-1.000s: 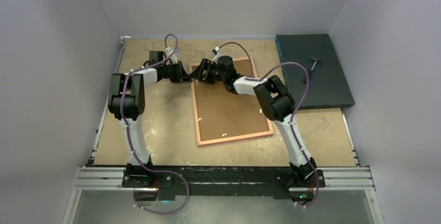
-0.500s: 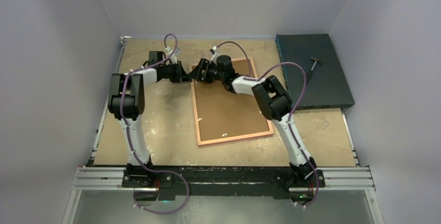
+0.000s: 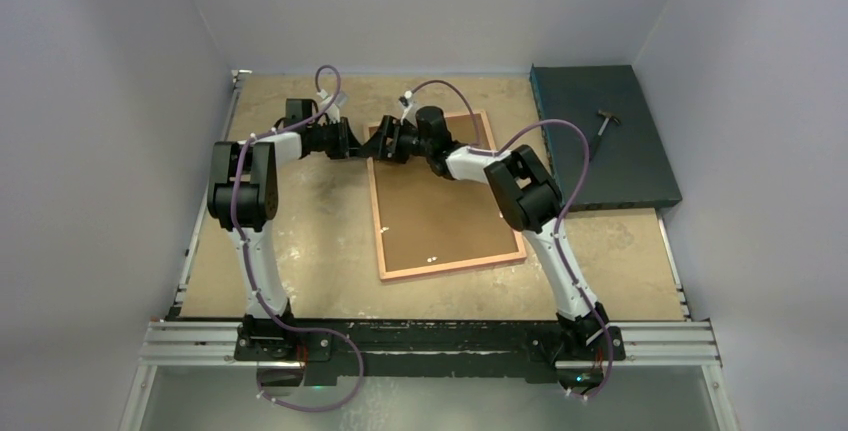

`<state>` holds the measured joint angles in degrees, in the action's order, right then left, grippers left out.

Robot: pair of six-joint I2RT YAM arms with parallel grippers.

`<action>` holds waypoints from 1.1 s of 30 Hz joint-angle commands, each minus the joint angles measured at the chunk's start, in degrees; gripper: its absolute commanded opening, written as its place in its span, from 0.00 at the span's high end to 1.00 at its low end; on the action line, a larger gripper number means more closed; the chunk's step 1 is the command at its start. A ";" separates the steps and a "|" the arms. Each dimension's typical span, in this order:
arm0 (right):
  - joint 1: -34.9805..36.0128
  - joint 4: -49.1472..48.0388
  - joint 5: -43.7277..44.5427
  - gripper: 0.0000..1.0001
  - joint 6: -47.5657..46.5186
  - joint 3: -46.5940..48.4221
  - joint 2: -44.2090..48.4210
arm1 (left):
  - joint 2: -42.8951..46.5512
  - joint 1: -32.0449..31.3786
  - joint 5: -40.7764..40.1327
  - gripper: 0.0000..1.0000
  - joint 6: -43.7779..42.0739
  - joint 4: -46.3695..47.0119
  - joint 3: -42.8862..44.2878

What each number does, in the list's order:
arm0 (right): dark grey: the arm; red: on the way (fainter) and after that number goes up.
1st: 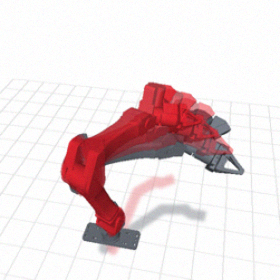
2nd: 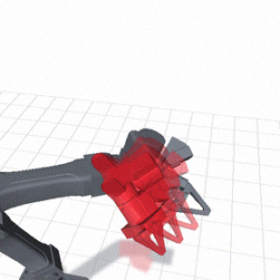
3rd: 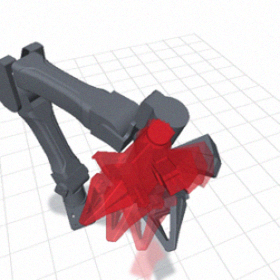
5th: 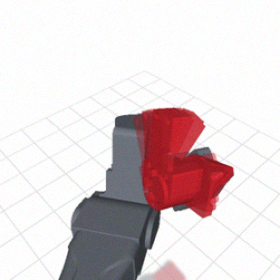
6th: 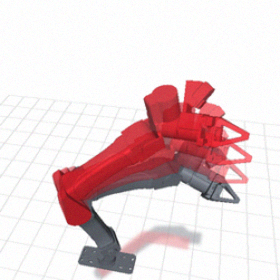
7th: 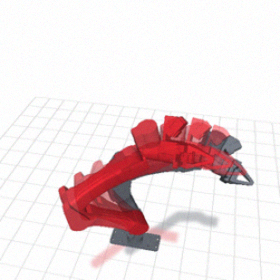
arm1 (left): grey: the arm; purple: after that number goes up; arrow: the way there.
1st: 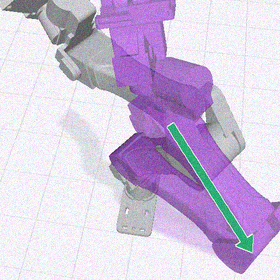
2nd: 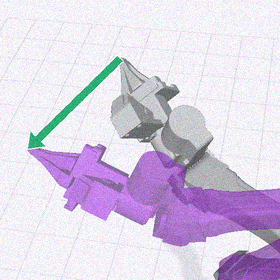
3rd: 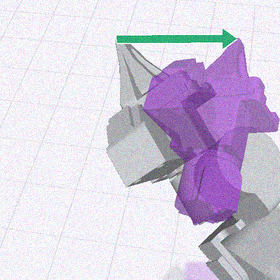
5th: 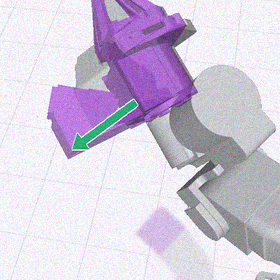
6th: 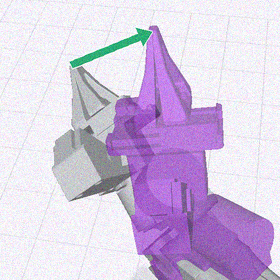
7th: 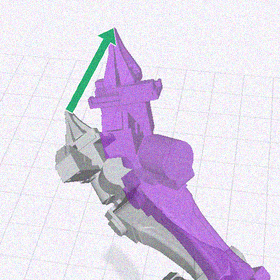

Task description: Put the photo into the frame

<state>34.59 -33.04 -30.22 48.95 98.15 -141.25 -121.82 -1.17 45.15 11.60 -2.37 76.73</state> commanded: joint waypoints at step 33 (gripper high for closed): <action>-1.70 18.65 -5.50 0.28 -17.97 12.70 -3.84 | 0.05 -0.26 -0.98 0.96 -1.21 0.35 -2.19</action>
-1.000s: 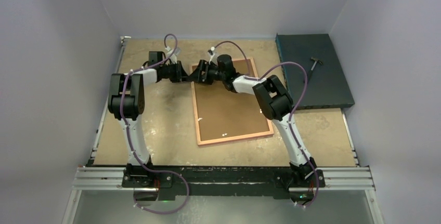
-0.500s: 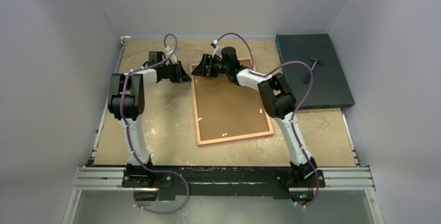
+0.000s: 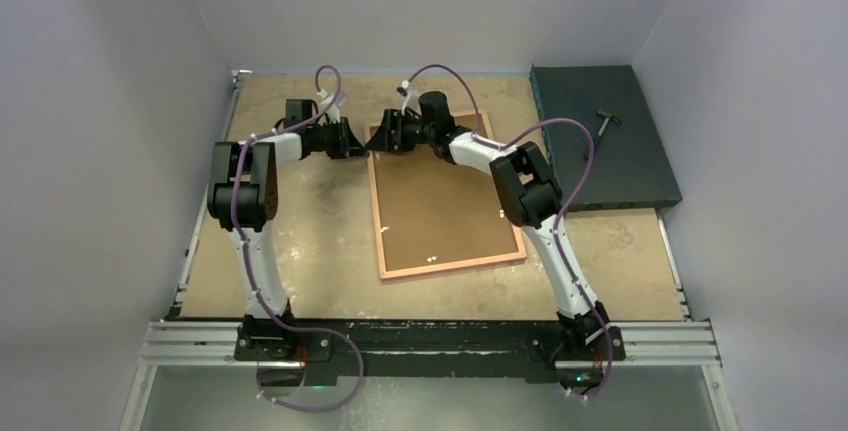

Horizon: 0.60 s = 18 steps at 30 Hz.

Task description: Put the photo into the frame

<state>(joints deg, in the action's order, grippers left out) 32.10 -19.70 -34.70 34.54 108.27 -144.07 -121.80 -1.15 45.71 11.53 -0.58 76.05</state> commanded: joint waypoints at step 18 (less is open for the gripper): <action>2.16 10.26 0.38 0.29 -10.53 -0.34 2.94 | 0.31 -0.30 -1.61 0.96 -1.51 -2.03 -1.40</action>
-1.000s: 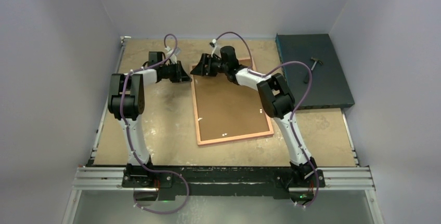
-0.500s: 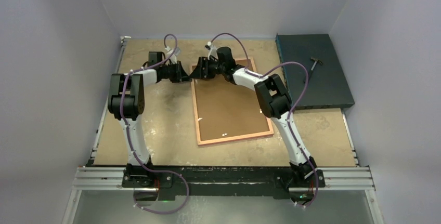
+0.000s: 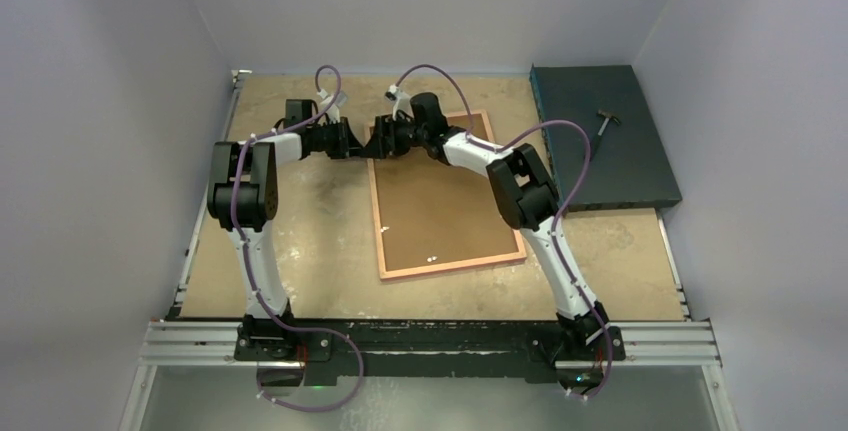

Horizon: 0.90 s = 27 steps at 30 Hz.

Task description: Put the photo into the frame

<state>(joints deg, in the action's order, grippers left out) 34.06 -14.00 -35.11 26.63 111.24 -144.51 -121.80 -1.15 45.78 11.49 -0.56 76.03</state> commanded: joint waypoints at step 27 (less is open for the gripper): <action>0.82 4.21 -5.79 0.30 -4.09 -0.79 0.41 | 0.77 -0.30 -1.06 0.97 -1.32 -1.83 -1.82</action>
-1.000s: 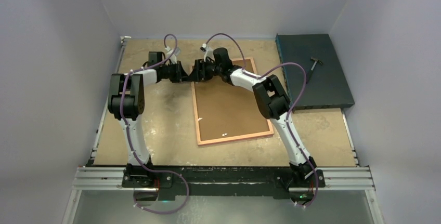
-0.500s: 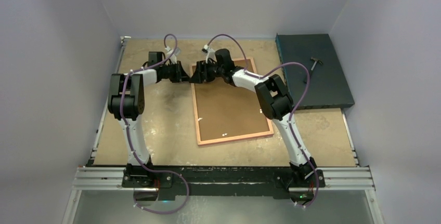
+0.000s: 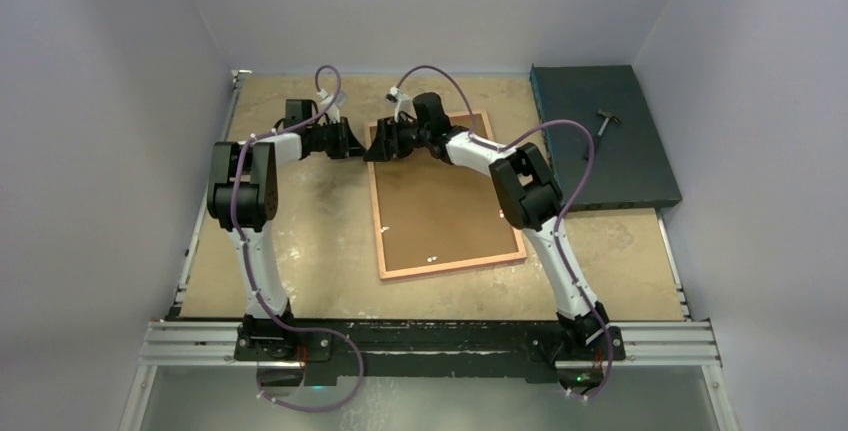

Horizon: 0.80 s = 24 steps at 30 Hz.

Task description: Put the photo into the frame

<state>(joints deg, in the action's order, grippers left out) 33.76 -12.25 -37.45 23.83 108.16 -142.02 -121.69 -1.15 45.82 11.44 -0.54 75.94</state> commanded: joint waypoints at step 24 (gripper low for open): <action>1.63 6.31 -8.65 0.35 -4.80 4.30 -4.26 | 0.66 -0.28 -0.66 0.98 -1.25 -1.95 -1.85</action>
<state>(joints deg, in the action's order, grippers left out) 33.69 -12.08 -41.28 20.51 110.69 -144.09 -121.49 -1.13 45.84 11.42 -0.21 75.53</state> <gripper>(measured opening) 0.658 0.026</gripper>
